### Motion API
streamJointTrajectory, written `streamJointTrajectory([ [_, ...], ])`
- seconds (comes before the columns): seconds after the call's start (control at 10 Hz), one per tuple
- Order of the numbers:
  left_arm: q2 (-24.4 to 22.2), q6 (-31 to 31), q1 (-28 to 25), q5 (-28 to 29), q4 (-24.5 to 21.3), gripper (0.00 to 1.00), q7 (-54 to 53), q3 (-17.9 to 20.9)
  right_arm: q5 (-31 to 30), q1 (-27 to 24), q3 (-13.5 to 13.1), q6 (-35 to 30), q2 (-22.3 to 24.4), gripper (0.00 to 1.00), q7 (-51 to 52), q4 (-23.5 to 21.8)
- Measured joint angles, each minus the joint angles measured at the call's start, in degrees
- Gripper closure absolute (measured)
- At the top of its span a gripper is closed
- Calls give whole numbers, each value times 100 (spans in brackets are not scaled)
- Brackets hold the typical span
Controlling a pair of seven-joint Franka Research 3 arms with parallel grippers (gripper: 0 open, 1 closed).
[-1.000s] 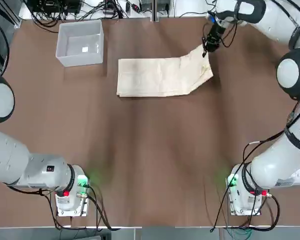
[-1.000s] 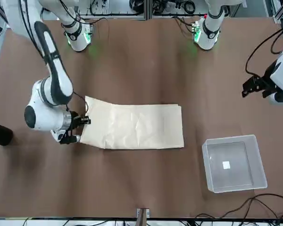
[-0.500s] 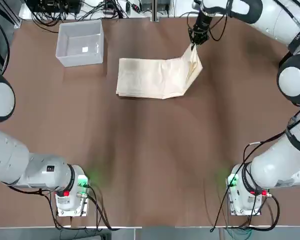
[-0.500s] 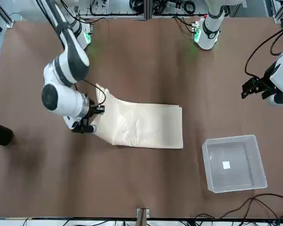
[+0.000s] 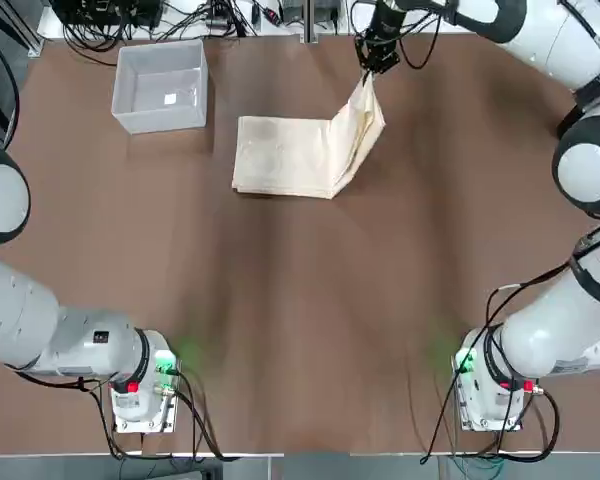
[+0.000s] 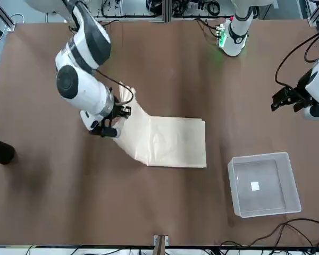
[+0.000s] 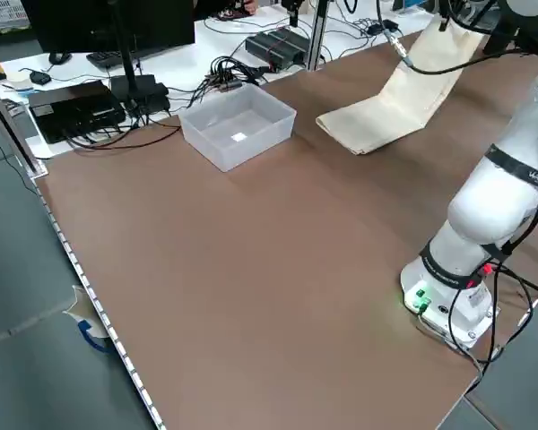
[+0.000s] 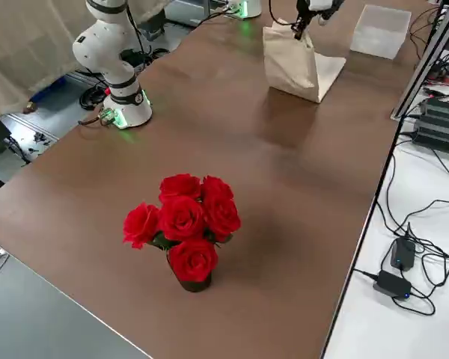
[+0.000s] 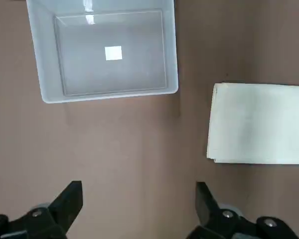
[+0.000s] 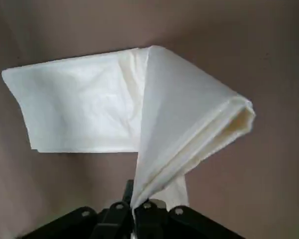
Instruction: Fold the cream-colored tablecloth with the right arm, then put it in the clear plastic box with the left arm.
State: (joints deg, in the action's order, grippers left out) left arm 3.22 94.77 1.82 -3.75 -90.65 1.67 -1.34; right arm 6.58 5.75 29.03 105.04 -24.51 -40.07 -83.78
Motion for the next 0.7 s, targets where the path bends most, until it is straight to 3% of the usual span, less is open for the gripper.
streamJointTrajectory([
  [0.4,5,0,-4,-37,0,0,0,1,-26,390,96,1022,-453,96,-903,48],
  [0.7,7,0,-18,-49,0,0,0,5,-31,564,195,1344,-726,96,-1366,302],
])
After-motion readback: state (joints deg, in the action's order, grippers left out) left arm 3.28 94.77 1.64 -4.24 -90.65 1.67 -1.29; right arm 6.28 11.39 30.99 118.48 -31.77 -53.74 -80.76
